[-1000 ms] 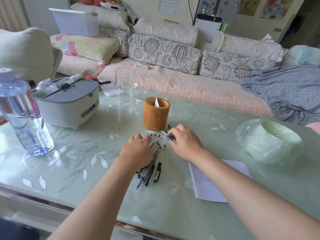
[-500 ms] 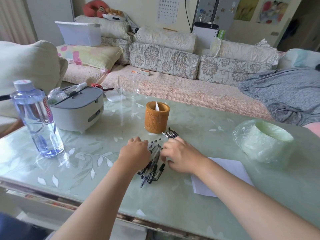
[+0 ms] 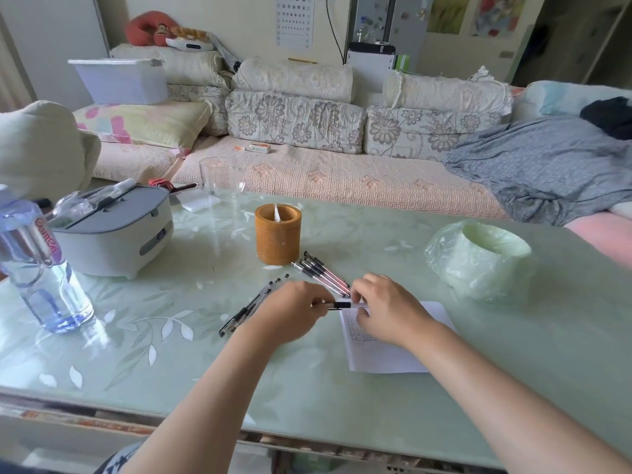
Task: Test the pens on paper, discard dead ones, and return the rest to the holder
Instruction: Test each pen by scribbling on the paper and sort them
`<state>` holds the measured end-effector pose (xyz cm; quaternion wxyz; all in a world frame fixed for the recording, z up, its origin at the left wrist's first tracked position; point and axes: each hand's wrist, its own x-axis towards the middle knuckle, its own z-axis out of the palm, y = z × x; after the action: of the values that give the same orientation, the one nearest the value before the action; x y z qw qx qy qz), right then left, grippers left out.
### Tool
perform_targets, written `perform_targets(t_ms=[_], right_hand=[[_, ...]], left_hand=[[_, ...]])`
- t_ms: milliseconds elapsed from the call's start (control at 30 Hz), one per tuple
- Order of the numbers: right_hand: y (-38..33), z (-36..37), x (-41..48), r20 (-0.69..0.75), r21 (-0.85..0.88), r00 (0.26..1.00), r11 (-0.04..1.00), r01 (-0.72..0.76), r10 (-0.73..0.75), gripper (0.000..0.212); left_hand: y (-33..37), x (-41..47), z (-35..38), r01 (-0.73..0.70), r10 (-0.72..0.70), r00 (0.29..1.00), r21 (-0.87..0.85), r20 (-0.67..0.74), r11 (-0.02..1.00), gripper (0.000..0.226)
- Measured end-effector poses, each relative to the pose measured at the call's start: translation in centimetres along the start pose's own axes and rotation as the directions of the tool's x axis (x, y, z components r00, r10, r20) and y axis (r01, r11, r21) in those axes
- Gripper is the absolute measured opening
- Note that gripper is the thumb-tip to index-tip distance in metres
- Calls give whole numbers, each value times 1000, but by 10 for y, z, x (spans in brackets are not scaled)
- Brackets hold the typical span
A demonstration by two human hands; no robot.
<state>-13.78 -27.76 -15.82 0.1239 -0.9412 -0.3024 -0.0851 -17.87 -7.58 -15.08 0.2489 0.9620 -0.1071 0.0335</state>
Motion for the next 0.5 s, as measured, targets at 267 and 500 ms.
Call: perform_targets(t_ms=[267,500], right_hand=[[14,-2,-22,112,182,991,979,-91,72,28],[23,2,-24,194,125,976,985,-121,95,26]], left_hand=[[30,19,28,-45,39,998,-113,-50,993,11],[35,28,40,-18,13,998,-71,-63,997,20]])
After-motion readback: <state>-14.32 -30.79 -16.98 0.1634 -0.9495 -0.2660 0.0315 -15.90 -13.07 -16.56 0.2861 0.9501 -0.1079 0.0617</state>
